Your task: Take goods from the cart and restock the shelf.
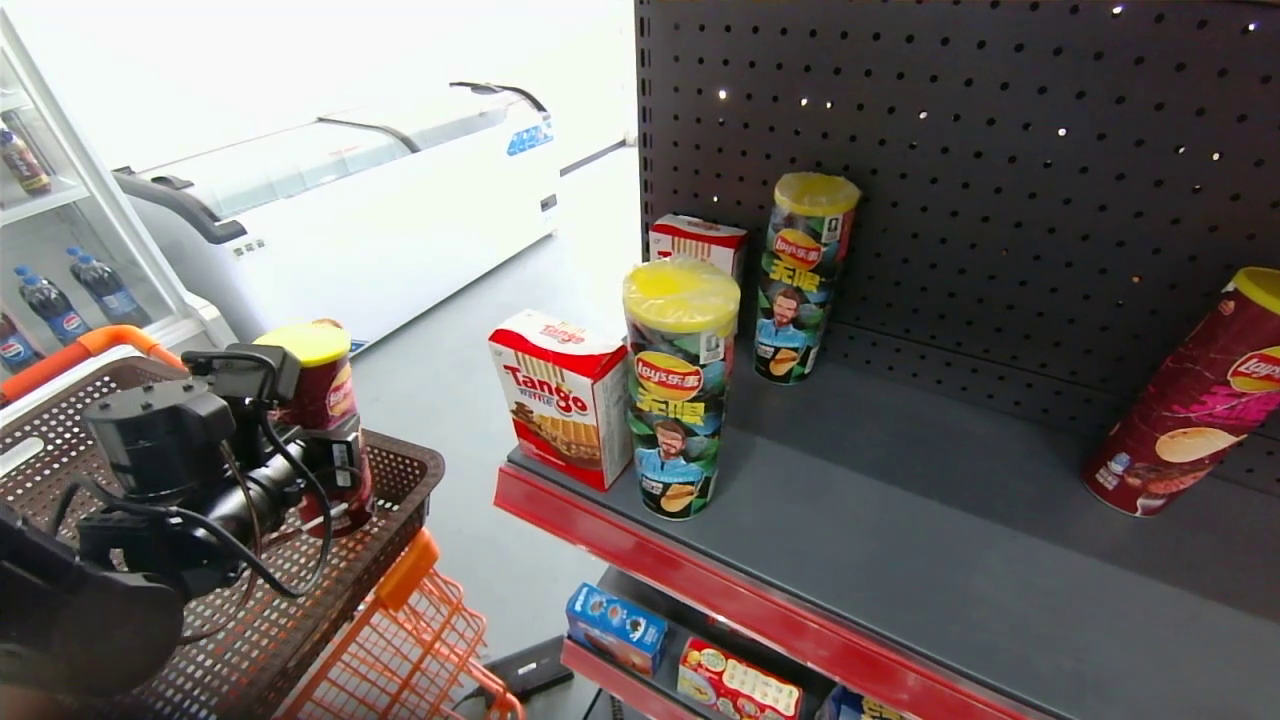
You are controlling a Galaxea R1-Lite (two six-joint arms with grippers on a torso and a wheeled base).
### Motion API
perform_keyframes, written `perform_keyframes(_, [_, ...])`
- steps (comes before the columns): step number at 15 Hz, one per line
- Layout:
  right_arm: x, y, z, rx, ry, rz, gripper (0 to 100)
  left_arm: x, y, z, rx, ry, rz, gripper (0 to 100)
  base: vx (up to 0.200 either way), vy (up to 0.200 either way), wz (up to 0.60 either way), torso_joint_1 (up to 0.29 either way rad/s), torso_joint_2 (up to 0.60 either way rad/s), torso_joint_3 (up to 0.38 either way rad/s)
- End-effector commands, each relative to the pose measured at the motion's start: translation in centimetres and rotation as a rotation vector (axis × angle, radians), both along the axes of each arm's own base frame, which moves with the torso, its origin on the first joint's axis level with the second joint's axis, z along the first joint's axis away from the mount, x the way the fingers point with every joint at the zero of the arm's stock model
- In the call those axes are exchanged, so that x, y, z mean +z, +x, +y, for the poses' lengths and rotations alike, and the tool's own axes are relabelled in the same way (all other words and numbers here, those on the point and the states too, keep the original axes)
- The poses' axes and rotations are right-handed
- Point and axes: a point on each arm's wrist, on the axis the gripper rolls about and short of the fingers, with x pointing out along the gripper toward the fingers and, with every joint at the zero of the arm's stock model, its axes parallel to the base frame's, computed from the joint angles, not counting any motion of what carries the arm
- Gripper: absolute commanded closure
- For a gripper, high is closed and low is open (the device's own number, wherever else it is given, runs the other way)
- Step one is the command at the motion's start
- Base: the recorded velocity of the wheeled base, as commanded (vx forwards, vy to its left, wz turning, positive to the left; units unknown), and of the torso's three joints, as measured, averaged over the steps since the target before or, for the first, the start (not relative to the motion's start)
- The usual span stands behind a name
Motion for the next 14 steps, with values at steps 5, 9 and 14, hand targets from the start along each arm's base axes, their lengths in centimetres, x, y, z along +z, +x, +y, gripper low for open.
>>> perform_keyframes(5, [0.0,0.0,0.0,0.000,0.000,0.000,0,9.3,-6.8,-2.1,-0.176,-0.006,-0.135,100,0.000,0.000,0.00,0.000,0.00,0.000])
perform_keyframes(9, [0.0,0.0,0.0,0.000,0.000,0.000,0,11.2,-9.6,-3.4,-0.250,-0.010,-0.181,100,0.000,0.000,0.00,0.000,0.00,0.000])
perform_keyframes(14, [0.0,0.0,0.0,0.000,0.000,0.000,0,10.5,-11.6,-6.2,-0.459,-0.027,-0.147,100,0.000,0.000,0.00,0.000,0.00,0.000])
